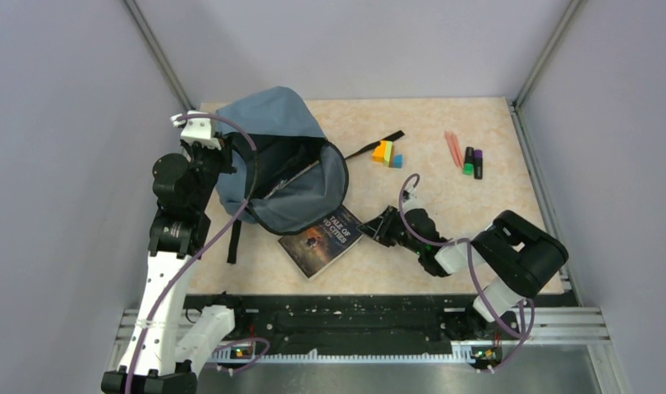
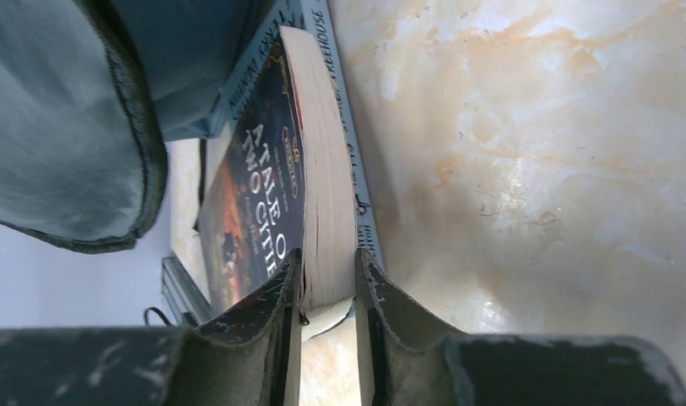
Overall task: Pack the student bag
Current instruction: Pick up the book from the center of the board, then place the book in the student bag.
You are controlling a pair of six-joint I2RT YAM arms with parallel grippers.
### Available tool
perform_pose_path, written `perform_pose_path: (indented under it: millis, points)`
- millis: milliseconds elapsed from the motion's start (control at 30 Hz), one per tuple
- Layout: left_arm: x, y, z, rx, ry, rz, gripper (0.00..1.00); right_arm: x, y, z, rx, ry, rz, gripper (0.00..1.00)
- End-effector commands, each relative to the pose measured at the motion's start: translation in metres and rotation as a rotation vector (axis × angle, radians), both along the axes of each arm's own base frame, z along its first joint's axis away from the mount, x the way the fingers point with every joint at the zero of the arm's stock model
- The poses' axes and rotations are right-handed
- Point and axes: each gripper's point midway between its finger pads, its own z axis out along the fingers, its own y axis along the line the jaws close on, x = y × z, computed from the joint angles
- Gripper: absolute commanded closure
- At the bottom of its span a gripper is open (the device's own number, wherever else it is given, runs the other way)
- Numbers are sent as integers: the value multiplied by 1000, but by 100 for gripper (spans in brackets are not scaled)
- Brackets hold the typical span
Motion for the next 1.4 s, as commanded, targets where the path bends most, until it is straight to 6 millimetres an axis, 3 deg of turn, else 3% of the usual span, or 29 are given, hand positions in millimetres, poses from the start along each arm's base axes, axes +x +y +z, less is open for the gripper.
perform_pose_path:
  millis: [0, 67, 200, 433, 600, 800, 967, 1133, 1233, 1367]
  points:
    - [-6, 2, 25, -7, -91, 6, 100, 9, 4, 49, 111, -141, -32, 88]
    - [-6, 3, 26, -7, -93, 7, 100, 12, 1, 66, 121, -189, -50, 99]
    - [-8, 3, 27, -6, -101, 10, 100, 18, -20, 112, 123, -329, -134, 100]
    - [-9, 3, 28, 4, -108, 6, 100, 19, -87, 185, -29, -554, -356, 100]
    - [-9, 1, 27, 2, -108, -3, 100, 9, -118, 259, -70, -751, -432, 100]
    - [-8, 0, 26, -2, -105, -12, 100, -17, -89, 345, -96, -1081, -210, 100]
    - [-8, -1, 25, -4, -104, -13, 100, -46, -60, 411, -6, -1337, -39, 100]
    - [-8, -2, 26, -7, -106, -17, 100, -55, -29, 448, 35, -1480, 109, 100]
    - [-8, -3, 26, -12, -104, -25, 100, -57, -6, 456, 45, -1565, 214, 100]
    - [-8, -4, 26, -14, -105, -29, 100, -43, 16, 464, 40, -1618, 252, 100]
